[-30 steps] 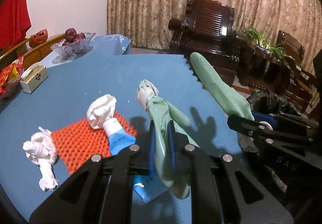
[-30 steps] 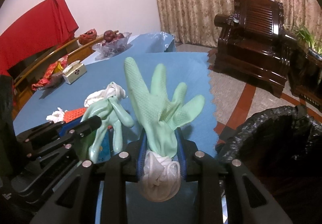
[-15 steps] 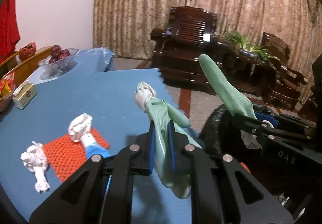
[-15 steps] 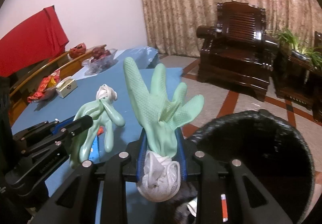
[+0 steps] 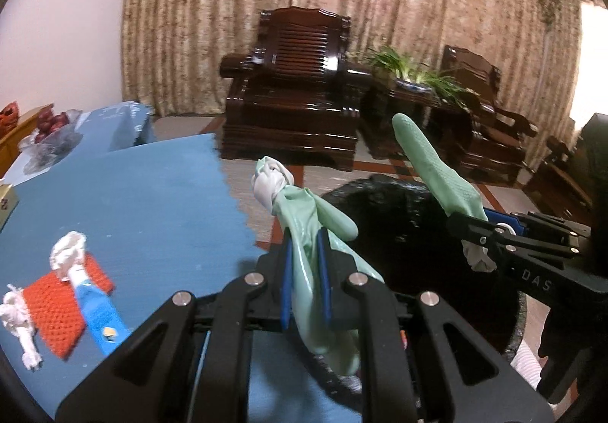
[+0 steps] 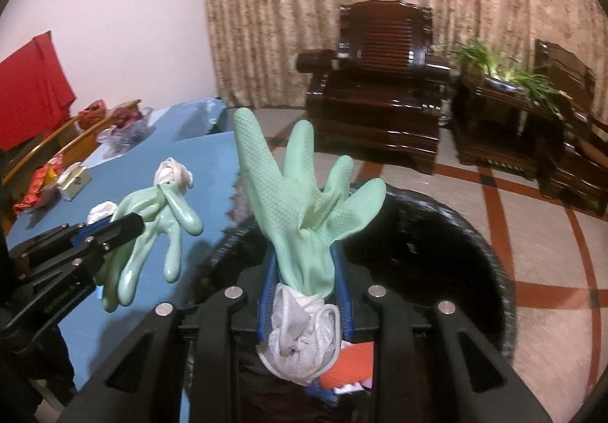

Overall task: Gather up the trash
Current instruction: 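Carry both green gloves over the trash bin with both tools, then open both tools to drop the gloves into the bin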

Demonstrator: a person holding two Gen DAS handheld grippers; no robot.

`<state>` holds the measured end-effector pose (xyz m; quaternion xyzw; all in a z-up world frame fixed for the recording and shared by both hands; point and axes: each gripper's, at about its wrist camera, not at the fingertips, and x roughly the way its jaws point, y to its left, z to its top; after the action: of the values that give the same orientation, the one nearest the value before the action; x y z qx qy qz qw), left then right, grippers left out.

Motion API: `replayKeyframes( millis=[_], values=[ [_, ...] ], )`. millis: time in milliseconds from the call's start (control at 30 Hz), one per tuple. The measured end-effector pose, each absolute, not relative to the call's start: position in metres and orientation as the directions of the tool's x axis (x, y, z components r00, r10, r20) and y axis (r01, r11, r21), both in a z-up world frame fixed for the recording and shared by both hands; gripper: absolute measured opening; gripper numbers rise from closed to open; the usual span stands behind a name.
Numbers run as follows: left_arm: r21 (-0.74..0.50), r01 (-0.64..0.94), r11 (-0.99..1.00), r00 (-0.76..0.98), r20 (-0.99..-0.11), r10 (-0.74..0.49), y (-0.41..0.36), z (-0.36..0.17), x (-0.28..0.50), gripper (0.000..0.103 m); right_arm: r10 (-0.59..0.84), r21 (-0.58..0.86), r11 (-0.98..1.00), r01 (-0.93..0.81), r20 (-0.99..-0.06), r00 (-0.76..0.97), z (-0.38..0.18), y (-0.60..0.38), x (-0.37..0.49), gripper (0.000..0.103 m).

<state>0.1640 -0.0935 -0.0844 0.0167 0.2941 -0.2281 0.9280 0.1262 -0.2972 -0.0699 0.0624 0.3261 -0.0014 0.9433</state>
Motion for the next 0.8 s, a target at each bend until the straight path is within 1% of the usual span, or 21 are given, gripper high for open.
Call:
replayKeyframes(
  millis=[333,433,500,533,567,600,667,700,767,800],
  values=[
    [-0.118,0.515,0.849,0.650,-0.592,-0.477,-0.143,-0.106,0.177,0.011,-0.029,0.104,0.986,0.130,-0.662,0.749,-0.093,-0.332,0.119,0.028],
    [-0.120,0.535,0.836,0.625,-0.610,-0.487,-0.154,-0.114,0.182,0.014,-0.034,0.105,0.984,0.142,-0.675,0.737,-0.101,-0.337,0.119,0.030],
    [-0.129,0.545,0.829,0.613,-0.612,-0.499,-0.158,-0.116,0.184,0.020,-0.037,0.105,0.983,0.149,-0.685,0.728,-0.104,-0.339,0.119,0.034],
    [-0.129,0.545,0.828,0.613,-0.613,-0.499,-0.158,-0.117,0.185,0.027,-0.042,0.103,0.982,0.155,-0.688,0.725,-0.105,-0.339,0.119,0.037],
    [-0.129,0.544,0.829,0.615,-0.612,-0.498,-0.158,-0.118,0.186,0.040,-0.051,0.100,0.981,0.165,-0.691,0.721,-0.107,-0.341,0.118,0.045],
    [-0.129,0.543,0.830,0.616,-0.611,-0.498,-0.156,-0.118,0.187,0.044,-0.056,0.101,0.980,0.172,-0.691,0.721,-0.107,-0.342,0.117,0.049],
    [-0.123,0.536,0.835,0.622,-0.611,-0.490,-0.154,-0.118,0.186,0.048,-0.058,0.108,0.978,0.180,-0.688,0.724,-0.106,-0.347,0.115,0.060],
    [-0.120,0.529,0.840,0.627,-0.612,-0.482,-0.151,-0.118,0.185,0.051,-0.060,0.110,0.977,0.185,-0.685,0.726,-0.105,-0.348,0.115,0.063],
    [-0.117,0.511,0.851,0.641,-0.608,-0.469,-0.142,-0.117,0.185,0.068,-0.065,0.114,0.975,0.191,-0.677,0.733,-0.102,-0.349,0.114,0.079],
    [-0.114,0.498,0.860,0.653,-0.603,-0.458,-0.136,-0.115,0.185,0.071,-0.063,0.117,0.975,0.190,-0.671,0.738,-0.100,-0.349,0.114,0.082]
  ],
)
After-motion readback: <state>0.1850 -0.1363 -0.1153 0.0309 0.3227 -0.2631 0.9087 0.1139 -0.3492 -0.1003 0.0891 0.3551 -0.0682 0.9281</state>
